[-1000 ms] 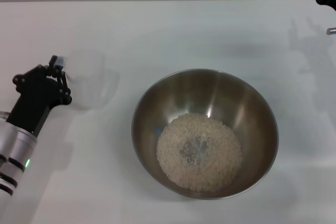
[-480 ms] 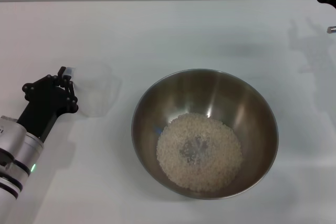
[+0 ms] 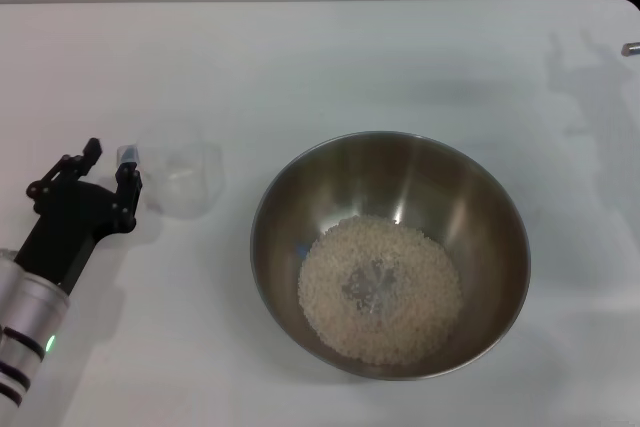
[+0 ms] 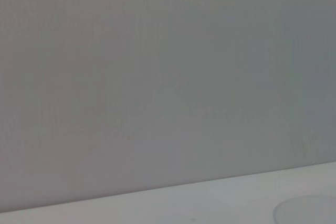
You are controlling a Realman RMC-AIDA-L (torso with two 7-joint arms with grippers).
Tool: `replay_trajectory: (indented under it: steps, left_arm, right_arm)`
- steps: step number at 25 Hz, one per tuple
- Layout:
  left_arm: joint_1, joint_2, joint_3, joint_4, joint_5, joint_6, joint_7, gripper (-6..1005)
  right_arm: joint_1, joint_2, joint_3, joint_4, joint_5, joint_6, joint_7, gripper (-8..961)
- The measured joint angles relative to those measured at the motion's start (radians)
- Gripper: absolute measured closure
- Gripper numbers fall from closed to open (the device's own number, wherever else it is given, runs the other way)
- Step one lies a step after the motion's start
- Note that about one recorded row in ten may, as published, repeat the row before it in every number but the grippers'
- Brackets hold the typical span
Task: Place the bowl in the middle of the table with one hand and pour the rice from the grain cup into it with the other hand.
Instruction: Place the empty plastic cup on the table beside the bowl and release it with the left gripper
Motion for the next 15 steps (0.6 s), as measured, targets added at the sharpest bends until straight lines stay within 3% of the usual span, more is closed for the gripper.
replay_trajectory:
  steps: [5, 15]
  left_arm:
    - [0.026, 0.0, 0.005, -0.001, 0.002, 0.02, 0.0, 619]
    - [0.077, 0.001, 0.021, 0.006, 0.004, 0.056, 0.0, 519]
  right_arm:
    - [0.018, -0.001, 0.0, 0.001, 0.003, 0.0, 0.0, 562]
    - [0.064, 0.0, 0.001, 0.009, 0.005, 0.014, -0.001, 562]
